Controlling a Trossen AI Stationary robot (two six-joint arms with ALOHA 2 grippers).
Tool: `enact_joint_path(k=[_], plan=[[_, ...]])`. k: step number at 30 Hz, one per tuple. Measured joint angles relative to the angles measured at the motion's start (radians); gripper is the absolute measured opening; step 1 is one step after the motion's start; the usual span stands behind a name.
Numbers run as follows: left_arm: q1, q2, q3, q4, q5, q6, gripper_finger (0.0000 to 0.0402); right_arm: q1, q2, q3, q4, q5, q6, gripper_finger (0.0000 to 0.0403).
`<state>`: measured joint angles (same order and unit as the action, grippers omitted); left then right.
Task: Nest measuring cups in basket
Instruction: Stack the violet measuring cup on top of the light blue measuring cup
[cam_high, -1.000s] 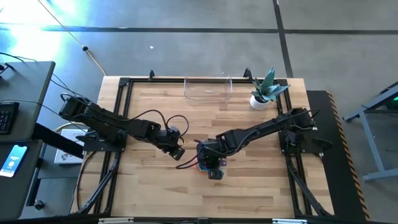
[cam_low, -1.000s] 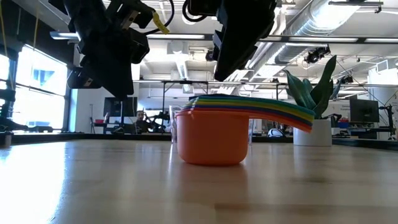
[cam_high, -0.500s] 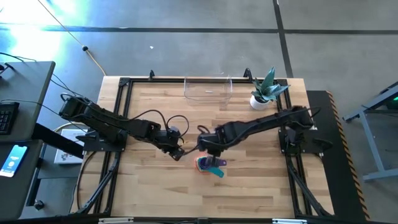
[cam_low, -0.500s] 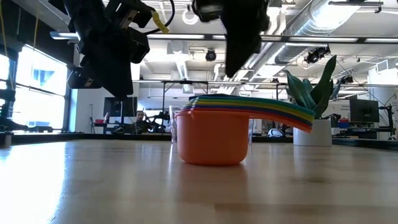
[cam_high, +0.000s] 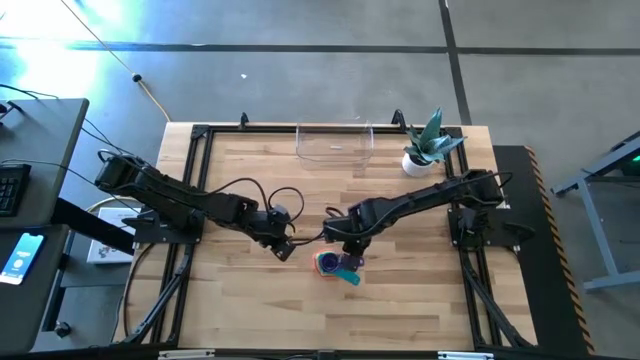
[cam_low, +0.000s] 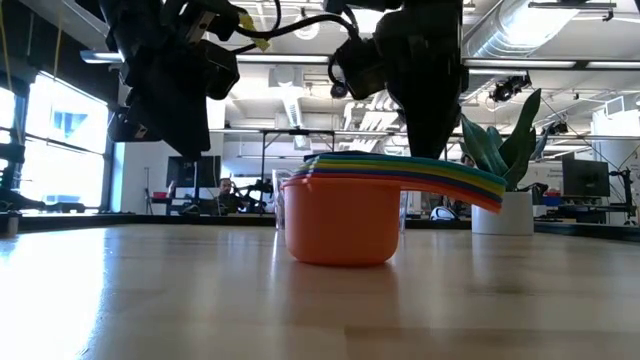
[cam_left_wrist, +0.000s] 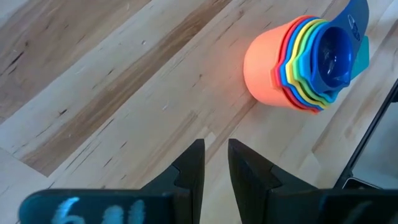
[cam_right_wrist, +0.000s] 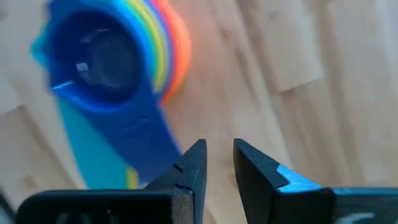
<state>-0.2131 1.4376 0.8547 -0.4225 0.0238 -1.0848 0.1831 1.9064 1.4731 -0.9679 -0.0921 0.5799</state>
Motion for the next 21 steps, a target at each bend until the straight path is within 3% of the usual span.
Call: enact_joint_path(k=[21], plan=[[0.000, 0.000, 0.000, 0.000, -0.002, 0.015, 0.0062, 0.053, 0.000, 0.000, 0.091, -0.089, 0.112, 0.0071]])
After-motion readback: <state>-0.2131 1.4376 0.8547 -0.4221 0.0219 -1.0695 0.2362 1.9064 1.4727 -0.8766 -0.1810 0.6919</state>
